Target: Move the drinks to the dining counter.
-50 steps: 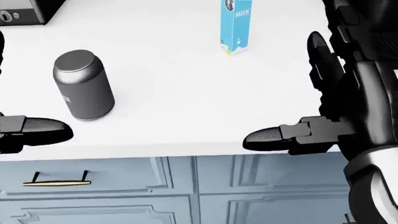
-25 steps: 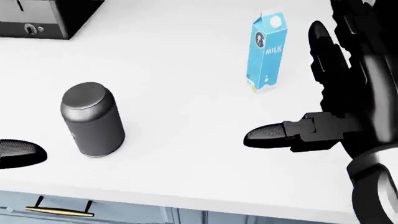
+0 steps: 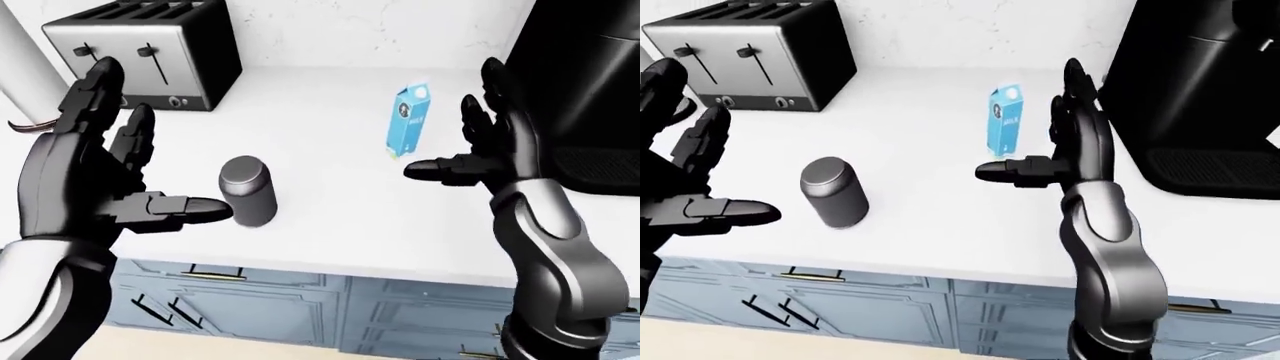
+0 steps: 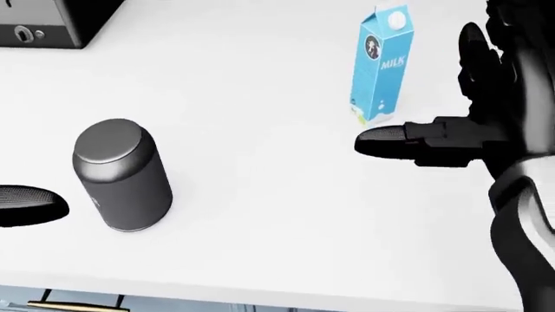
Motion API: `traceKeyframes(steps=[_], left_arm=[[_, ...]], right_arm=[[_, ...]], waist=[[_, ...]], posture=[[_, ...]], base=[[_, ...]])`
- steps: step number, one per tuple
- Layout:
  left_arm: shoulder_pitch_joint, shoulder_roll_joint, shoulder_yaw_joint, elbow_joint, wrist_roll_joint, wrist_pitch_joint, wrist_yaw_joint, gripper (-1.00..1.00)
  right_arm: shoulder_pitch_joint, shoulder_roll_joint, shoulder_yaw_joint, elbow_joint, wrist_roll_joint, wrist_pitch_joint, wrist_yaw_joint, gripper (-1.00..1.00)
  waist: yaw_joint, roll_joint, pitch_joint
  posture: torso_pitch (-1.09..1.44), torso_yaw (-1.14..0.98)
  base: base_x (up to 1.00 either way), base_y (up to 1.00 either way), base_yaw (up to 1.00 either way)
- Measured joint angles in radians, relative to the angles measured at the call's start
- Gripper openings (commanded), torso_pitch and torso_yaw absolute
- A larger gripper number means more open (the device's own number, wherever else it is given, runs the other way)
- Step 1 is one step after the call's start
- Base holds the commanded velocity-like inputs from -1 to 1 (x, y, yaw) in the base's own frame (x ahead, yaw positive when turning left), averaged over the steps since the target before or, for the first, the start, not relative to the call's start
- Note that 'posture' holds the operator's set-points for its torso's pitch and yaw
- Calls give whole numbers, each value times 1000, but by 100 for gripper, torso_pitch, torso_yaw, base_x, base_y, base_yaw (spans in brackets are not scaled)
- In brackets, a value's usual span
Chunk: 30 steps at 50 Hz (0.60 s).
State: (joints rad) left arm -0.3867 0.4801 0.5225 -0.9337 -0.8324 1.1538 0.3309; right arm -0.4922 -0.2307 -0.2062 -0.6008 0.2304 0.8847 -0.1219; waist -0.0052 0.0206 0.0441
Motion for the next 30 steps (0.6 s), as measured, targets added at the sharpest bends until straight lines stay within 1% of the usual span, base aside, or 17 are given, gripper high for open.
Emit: traceKeyframes(steps=[3,7,10,14,19,24,30], left_arm=[[-4,16,3,-6,-37,1,27,100],[8,28,-6,-10,-69,-17,50,100],[9,40,-5,-2,-89,-25,58,100],[13,53,4,3,-109,-35,77,100],[23,64,4,7,-124,-55,85,100],[32,64,-1,9,-120,-65,83,100],[43,58,-4,7,-106,-72,68,100]], right_arm=[[-52,1,30,91,-32,-26,-7,100],[-99,36,90,225,-106,-91,-17,100],[-132,53,109,304,-152,-121,-19,100],[-170,64,109,381,-198,-154,-19,100],[-219,67,107,556,-242,-250,-33,100],[-255,69,103,704,-257,-322,-47,100],[-321,65,113,891,-272,-409,-69,100]], waist=[[-2,3,-1],[-4,8,0],[-2,11,4],[-2,14,6],[-5,16,3],[-5,19,5],[-6,23,5]], posture=[[0,0],[0,0],[0,0],[0,0],[0,0],[0,0],[0,0]], base=[[0,0,0],[0,0,0],[0,0,0],[0,0,0],[0,0,0],[0,0,0],[0,0,0]])
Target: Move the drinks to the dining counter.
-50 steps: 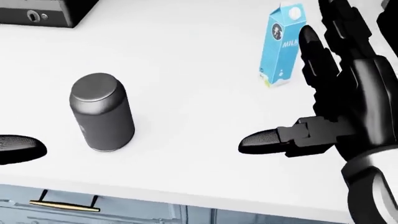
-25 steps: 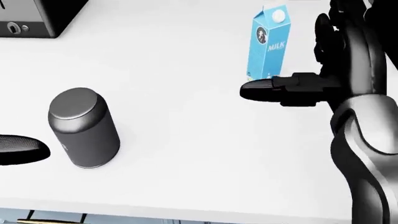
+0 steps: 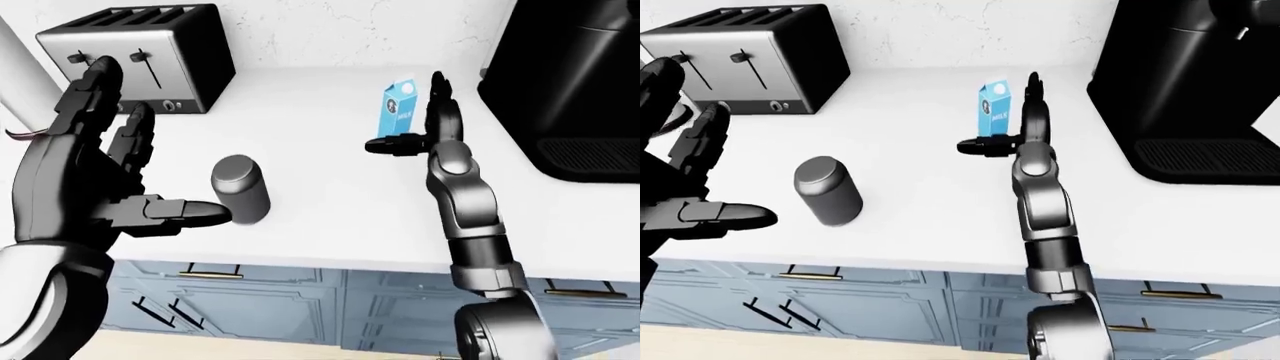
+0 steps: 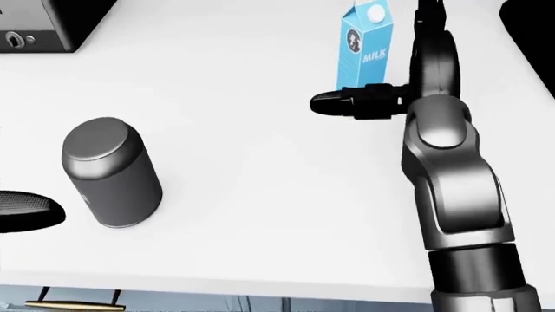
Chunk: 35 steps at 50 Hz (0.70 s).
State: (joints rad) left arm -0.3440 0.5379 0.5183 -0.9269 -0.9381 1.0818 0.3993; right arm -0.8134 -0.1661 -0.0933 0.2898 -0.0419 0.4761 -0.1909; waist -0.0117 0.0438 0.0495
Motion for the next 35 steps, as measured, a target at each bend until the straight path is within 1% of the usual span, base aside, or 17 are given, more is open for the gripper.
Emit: traceKeyframes(steps=[1,3,4,5,7,8,10,11,13,15,18,19,20,21,22,30,35], left_arm=[[2,-4,-4,1,7,-3,-6,100],[2,-11,-7,2,15,0,-14,100],[-2,-12,-4,1,16,5,-14,100],[-3,-13,-3,0,17,6,-14,100],[1,-15,0,-2,23,5,-19,100],[3,-17,1,-4,25,5,-22,100],[5,-17,5,-6,27,7,-26,100],[3,-15,8,-5,25,11,-28,100],[1,-12,15,-4,22,13,-29,100],[7,-12,12,-3,29,8,-34,100],[11,-15,12,-1,34,8,-44,100],[13,-15,14,-2,36,7,-48,100],[14,-16,17,-3,36,9,-50,100],[15,-16,20,-4,36,10,-51,100],[15,-17,21,-5,36,11,-52,100],[40,-42,8,-24,70,7,-74,100],[64,-68,-1,-36,112,6,-111,100]], right_arm=[[-13,-1,1,32,-4,-15,-2,100],[-33,-1,0,85,-7,-45,-4,91],[-44,0,0,118,-9,-63,-7,91],[-55,2,0,152,-9,-81,-10,80],[-73,8,-3,212,-4,-109,-14,80],[-81,11,-7,237,4,-118,-14,74],[-101,13,-7,297,18,-142,-19,52],[-113,13,-5,331,23,-157,-22,46],[-133,14,-1,385,28,-182,-29,23],[-161,11,1,446,30,-207,-35,20],[-196,6,2,502,28,-233,-46,-18],[-200,4,2,502,27,-234,-48,-41],[-203,2,3,497,27,-234,-49,-53],[-205,0,3,491,26,-233,-50,-88],[-206,-3,2,481,25,-231,-51,-100],[-146,-22,-2,314,34,-145,-22,-100],[-113,-22,-2,188,35,-70,-4,-100]], waist=[[0,0,0],[1,0,-1],[0,-1,-1],[0,-1,-2],[-1,0,-3],[-1,0,-4],[-1,1,-3],[-1,1,-3],[-1,2,-3],[-1,5,-2],[0,6,-1],[1,5,-1],[1,5,-1],[2,5,-1],[2,4,-2],[6,-2,2],[5,-3,5]], posture=[[0,0],[0,0],[0,0],[0,0],[0,0],[0,0],[0,0],[0,0],[0,0],[0,0],[0,0],[0,0],[0,0],[0,0],[0,0],[0,0],[0,0]], base=[[0,0,0],[0,0,0],[0,0,0],[0,0,0],[0,0,0],[0,0,0],[0,0,0],[0,0,0],[0,0,0],[0,0,0],[0,0,0],[0,0,0],[0,0,0],[0,0,0],[0,0,0],[0,0,0],[0,0,0]])
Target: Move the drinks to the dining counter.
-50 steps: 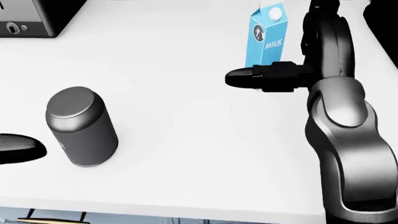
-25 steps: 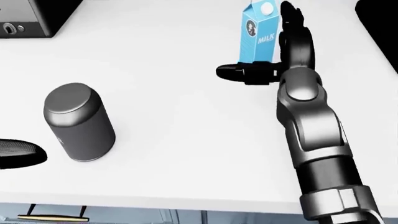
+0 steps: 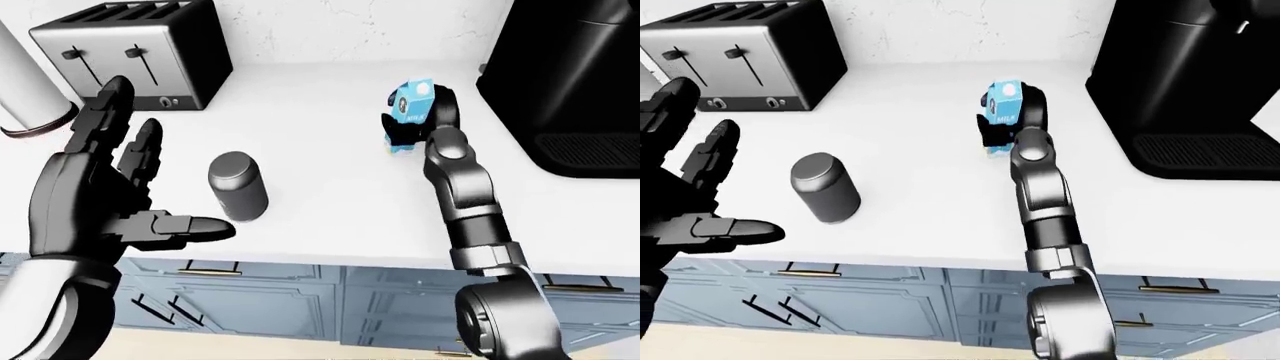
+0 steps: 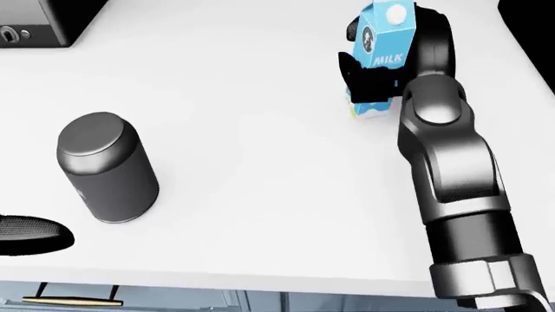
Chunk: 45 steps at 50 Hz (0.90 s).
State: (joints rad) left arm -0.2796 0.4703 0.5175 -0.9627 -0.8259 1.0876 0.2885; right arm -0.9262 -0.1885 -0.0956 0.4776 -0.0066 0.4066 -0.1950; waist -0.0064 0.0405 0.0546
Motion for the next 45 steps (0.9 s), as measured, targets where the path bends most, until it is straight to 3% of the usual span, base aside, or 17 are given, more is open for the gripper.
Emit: traceKeyframes(steps=[5,15,28,34,45], left_arm=[[31,-38,-25,-18,68,-4,-50,100],[24,-127,-144,7,286,-12,-166,100],[-36,-184,-228,100,520,-17,-284,100],[-46,-210,-291,198,616,-64,-330,100],[-47,-246,-353,316,775,-153,-385,100]], right_arm=[[6,0,5,-163,5,109,29,-100],[3,5,9,-334,10,204,55,-100],[-4,7,11,-378,5,253,63,-100],[-10,8,14,-406,-3,263,72,-100],[17,17,16,-402,-13,254,83,-100]], waist=[[2,-1,1],[6,-18,-9],[9,-23,-7],[11,-28,-10],[12,-34,-13]], posture=[[0,0],[0,0],[0,0],[0,0],[0,0]], base=[[0,0,0],[0,0,0],[0,0,0],[0,0,0],[0,0,0]])
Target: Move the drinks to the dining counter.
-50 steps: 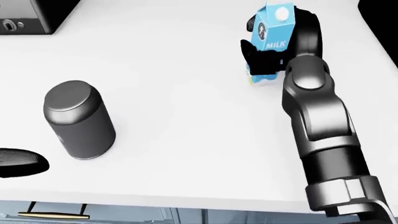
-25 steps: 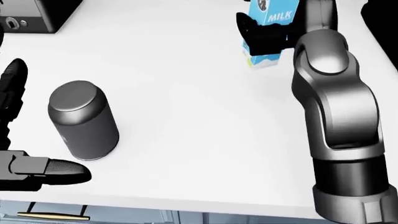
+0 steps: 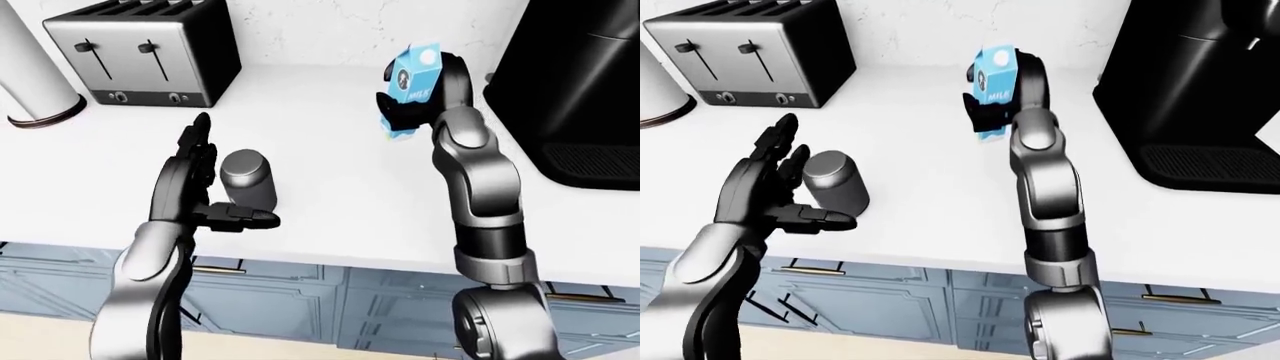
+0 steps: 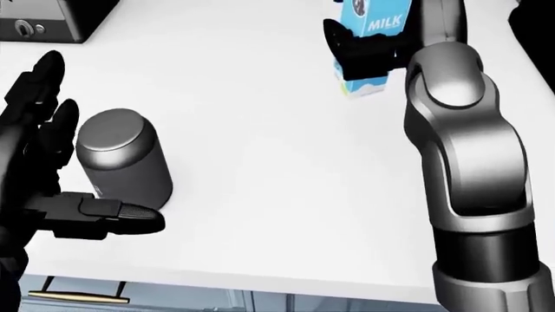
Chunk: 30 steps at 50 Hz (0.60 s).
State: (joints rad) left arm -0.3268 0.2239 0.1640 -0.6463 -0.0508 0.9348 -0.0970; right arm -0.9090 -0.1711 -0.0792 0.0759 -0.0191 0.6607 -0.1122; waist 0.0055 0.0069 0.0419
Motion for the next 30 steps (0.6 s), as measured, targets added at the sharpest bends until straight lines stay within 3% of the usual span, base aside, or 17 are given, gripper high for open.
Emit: traceKeyframes(steps=[7,22,24,26,28,30], left_arm=[[0,-30,-43,39,103,-34,-49,100],[9,-64,-41,129,205,-83,-96,100],[7,-67,-38,139,205,-87,-98,74],[9,-67,-35,143,206,-86,-98,33],[10,-67,-33,143,207,-83,-97,27],[12,-67,-33,137,207,-79,-98,-1]], right_arm=[[17,6,2,-10,-1,-6,4,-100],[28,8,2,-18,-3,-7,5,-100],[30,8,2,-16,-2,-12,6,-100],[31,8,1,-15,-2,-15,6,-100],[33,8,0,-13,-2,-17,6,-100],[38,9,-1,-16,-2,-19,5,-100]], waist=[[1,-3,-2],[1,-7,-6],[2,-7,-7],[1,-7,-7],[1,-7,-6],[1,-7,-6]], posture=[[0,0],[0,0],[0,0],[0,0],[0,0],[0,0]], base=[[0,0,0],[0,0,0],[0,0,0],[0,0,0],[0,0,0],[0,0,0]])
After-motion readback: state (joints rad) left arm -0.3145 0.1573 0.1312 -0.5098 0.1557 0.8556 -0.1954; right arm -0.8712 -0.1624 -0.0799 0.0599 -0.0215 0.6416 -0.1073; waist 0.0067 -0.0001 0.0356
